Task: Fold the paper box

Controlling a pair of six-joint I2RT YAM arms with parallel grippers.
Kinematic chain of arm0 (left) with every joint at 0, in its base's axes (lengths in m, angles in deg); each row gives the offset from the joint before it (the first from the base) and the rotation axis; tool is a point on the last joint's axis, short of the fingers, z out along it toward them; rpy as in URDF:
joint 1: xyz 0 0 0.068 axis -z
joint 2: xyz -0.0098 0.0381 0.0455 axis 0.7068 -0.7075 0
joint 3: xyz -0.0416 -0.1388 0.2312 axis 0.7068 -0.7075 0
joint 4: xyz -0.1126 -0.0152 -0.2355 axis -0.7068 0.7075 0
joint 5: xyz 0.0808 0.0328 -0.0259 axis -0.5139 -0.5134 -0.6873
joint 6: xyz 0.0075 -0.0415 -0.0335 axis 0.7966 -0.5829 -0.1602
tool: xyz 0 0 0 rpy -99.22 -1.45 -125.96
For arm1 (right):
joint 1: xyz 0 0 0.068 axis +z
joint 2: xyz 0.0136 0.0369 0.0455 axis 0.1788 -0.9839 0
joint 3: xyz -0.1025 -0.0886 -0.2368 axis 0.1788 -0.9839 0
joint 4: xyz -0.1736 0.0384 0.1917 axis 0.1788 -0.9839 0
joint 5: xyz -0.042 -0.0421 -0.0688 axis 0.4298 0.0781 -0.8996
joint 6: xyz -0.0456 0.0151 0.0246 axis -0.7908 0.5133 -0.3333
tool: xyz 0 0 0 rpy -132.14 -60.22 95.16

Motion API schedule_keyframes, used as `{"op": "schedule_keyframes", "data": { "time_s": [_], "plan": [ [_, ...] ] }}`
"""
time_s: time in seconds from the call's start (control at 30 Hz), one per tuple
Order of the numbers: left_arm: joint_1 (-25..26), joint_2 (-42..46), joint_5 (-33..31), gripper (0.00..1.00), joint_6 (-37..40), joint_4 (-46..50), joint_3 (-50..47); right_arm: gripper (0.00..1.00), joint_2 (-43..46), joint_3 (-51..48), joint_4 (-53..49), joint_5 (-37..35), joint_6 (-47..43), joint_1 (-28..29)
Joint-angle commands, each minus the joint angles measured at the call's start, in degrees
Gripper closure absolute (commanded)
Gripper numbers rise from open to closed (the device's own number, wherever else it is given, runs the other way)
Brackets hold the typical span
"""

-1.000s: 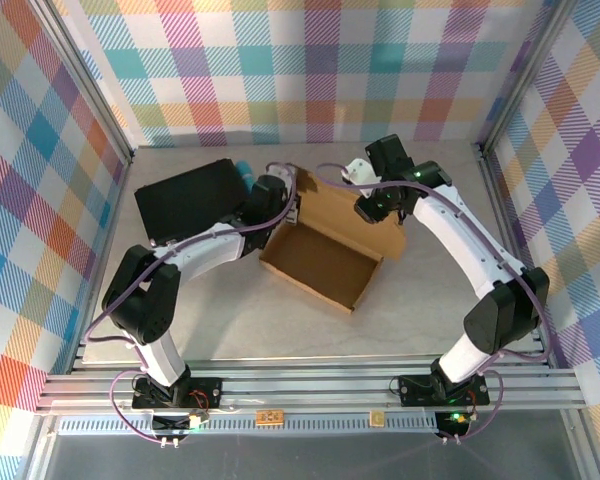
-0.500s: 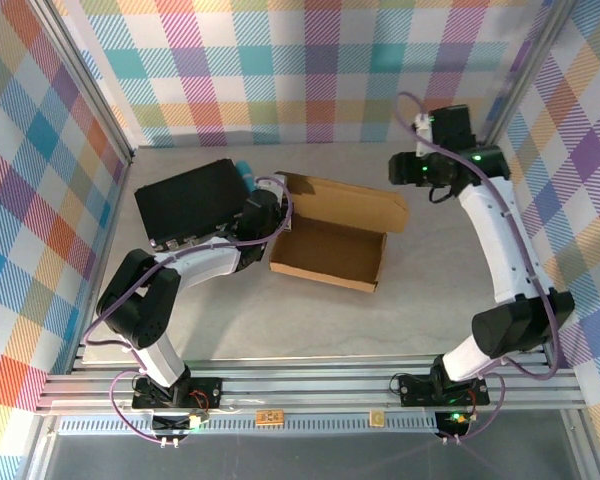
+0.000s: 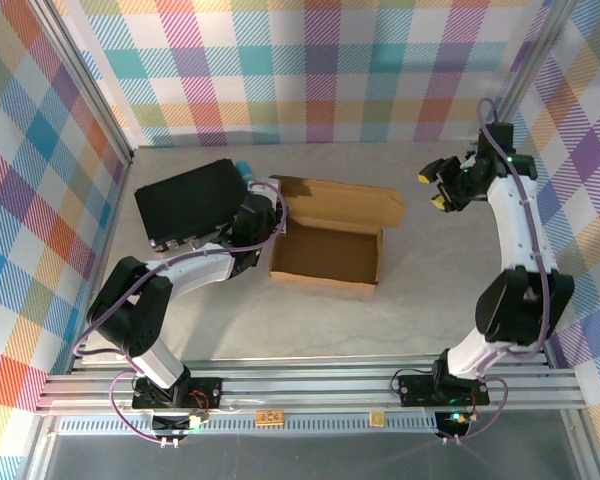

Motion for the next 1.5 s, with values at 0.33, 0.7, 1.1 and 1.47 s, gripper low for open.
{"op": "schedule_keyframes", "data": {
  "time_s": [0.33, 0.7, 1.1, 1.47],
  "plan": [
    [-0.03, 1.35, -0.87, 1.00, -3.68, -3.47, -1.38, 0.43, -6.91, -2.99, 6.28, 11.68, 13.99, 5.37],
    [0.38, 0.51, -0.76, 1.00, -5.75, -3.52, -0.55, 0.41, 1.38, -17.25, 11.72, 12.54, 21.26, 5.34],
    [0.89, 0.86, -1.60, 1.00, -9.65, -2.93, -0.27, 0.39, 5.45, -23.69, 18.34, 17.66, 33.39, 6.10],
    [1.46, 0.42, -2.14, 1.00, -12.66, -3.11, -0.36, 0.39, 6.70, -27.69, 22.95, 18.16, 42.55, 8.37]
  ]
}}
